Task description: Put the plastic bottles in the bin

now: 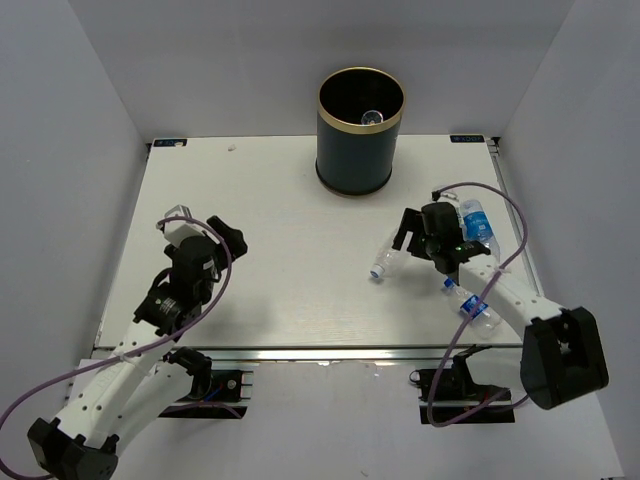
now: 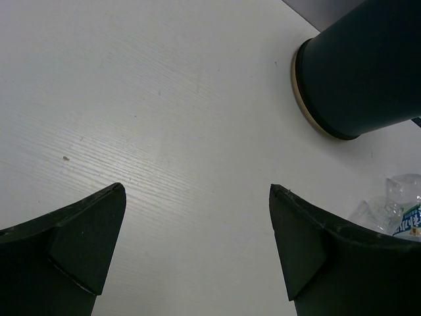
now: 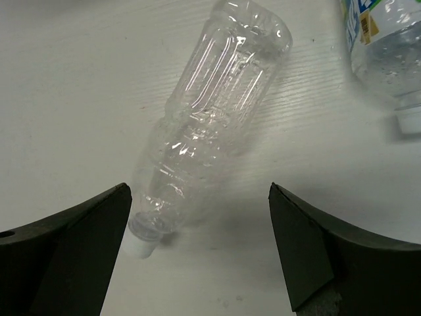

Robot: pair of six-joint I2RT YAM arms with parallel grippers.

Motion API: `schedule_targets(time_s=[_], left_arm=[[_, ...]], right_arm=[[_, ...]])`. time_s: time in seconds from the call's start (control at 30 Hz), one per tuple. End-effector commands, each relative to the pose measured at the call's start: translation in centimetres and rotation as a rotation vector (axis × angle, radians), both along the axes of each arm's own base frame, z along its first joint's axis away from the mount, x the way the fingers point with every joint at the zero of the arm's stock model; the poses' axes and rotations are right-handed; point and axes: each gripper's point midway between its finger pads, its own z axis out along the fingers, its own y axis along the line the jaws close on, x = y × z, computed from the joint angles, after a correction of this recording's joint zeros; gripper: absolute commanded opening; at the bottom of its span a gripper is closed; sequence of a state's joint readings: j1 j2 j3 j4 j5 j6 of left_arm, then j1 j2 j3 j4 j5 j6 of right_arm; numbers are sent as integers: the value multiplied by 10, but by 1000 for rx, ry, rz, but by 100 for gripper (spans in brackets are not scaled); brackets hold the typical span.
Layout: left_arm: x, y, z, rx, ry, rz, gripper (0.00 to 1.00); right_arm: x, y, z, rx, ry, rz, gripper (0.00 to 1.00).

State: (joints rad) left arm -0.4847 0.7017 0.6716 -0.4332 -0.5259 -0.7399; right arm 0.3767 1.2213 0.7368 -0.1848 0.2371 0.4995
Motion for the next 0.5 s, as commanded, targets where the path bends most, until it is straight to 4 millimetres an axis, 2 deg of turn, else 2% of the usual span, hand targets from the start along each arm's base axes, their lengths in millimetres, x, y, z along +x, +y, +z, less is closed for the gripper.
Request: schedule_targets(time_s=[0.0, 0.07, 0.1, 0.17, 0.2, 0.23, 0.33, 0.4, 0.43, 0.47], left_arm=[[-5, 0, -2, -30, -9, -3, 98], [-6, 0, -1, -40, -19, 0, 98], [-7, 0, 1, -45, -23, -1, 98], [-8, 3, 1, -47, -23, 14, 98], [-9, 5, -1, -49, -20, 25, 98], [-10, 9, -2, -41, -17, 43, 98], [-13, 14, -2, -40, -23, 61, 98], [-13, 14, -2, -38, -26, 61, 98], [-13, 16, -1, -36, -27, 69, 98], [-13, 16, 0, -34, -26, 72, 98]], right_arm=[[31, 2, 2, 52, -55, -99, 89], [46, -2, 1, 57, -74, -147, 89], [49, -3, -13, 53, -44, -183, 89], [57, -12, -22, 36, -28, -264, 89], [57, -14, -38, 22, 6, -279, 89], [59, -16, -44, 21, 13, -304, 89], [71, -13, -63, 28, 22, -317, 89], [81, -8, -58, 43, 9, -306, 89], [84, -5, -55, 49, 5, -298, 85], [90, -3, -44, 62, -30, -291, 83]])
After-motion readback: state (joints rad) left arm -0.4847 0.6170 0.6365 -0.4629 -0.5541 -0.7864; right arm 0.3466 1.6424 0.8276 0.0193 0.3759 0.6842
